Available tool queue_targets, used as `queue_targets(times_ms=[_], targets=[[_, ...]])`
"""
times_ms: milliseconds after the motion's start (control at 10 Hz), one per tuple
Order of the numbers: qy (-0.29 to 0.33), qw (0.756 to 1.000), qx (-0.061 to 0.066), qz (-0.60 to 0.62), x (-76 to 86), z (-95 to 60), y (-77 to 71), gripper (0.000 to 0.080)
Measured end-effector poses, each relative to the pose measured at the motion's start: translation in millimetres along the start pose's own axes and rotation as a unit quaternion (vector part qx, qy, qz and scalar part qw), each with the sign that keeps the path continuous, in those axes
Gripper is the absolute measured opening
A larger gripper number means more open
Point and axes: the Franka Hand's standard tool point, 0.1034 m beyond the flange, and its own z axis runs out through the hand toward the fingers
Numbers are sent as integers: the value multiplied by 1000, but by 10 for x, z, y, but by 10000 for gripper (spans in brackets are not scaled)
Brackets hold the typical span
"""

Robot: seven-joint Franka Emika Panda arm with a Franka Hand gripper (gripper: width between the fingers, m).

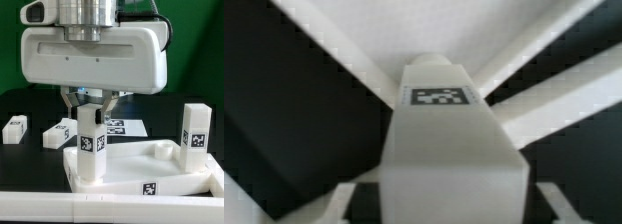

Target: Assemble desk

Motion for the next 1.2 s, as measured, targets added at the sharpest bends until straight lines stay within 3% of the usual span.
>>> queue_targets(times_ms=[400, 600, 800, 900, 1000, 1200], targets=[[-6, 986, 10, 164, -6, 9, -29, 291], [-6, 988, 10, 151, -9, 11, -32, 291], [-7, 993, 9, 119, -29, 12, -53, 574], [-6, 997, 8, 71, -43, 13, -73, 574], [-6, 1000, 8, 23, -53, 13, -89, 636], [-4, 995, 9, -96, -81, 16, -128, 646]])
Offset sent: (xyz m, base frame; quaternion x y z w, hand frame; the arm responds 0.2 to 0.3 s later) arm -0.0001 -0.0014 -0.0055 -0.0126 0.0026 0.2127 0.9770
